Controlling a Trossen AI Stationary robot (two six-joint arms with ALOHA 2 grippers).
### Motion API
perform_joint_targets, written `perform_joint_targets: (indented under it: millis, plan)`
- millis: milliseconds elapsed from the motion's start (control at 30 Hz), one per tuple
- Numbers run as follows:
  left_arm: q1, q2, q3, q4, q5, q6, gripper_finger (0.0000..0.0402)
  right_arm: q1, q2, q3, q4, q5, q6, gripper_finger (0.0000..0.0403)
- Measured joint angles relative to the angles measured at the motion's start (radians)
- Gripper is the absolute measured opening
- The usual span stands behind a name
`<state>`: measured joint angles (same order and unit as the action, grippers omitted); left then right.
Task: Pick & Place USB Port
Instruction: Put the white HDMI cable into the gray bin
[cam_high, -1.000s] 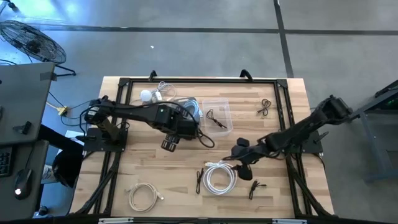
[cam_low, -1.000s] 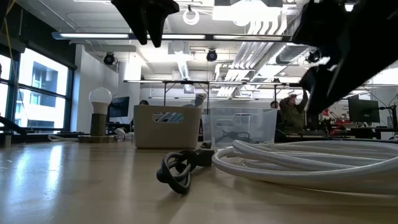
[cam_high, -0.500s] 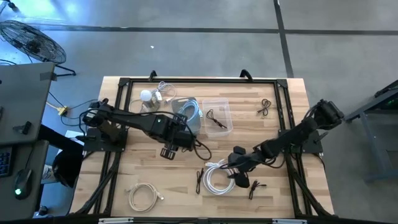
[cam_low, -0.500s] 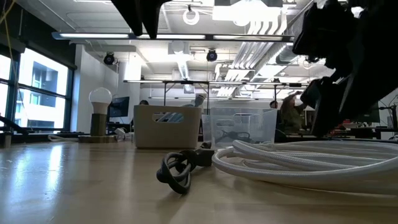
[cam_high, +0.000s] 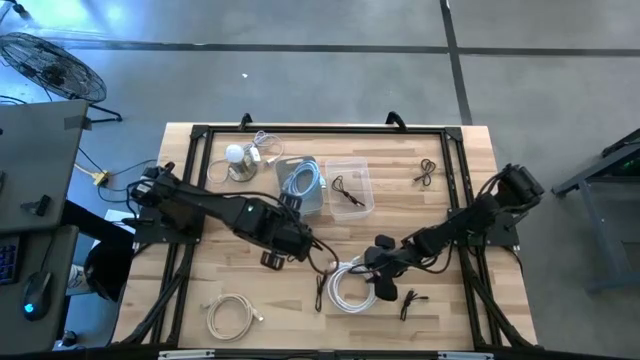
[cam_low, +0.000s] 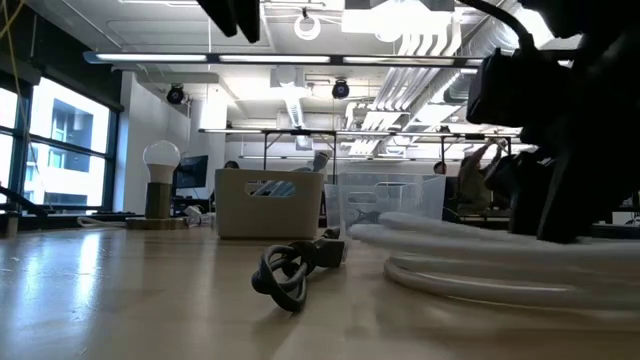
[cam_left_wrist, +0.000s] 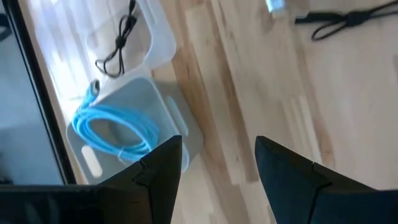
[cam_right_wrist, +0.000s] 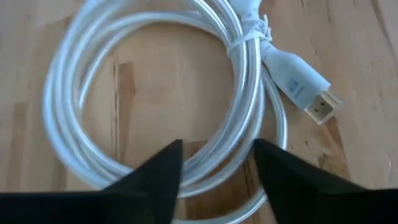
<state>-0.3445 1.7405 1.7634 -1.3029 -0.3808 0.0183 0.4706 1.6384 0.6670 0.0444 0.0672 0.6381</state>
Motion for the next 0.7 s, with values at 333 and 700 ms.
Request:
perform_joint_targets:
  millis: [333, 700]
  plan:
    - [-0.003, 0.0, 0.0, 0.031, 0.0, -0.004, 0.0198, 0.004, 0.002, 0.001, 0.002, 0.044, -0.085, 0.001]
    - [-0.003, 0.004, 0.0, 0.106, -0.064, -0.054, 0.0198, 0.024, -0.02, -0.002, 0.026, 0.138, -0.148, 0.0005]
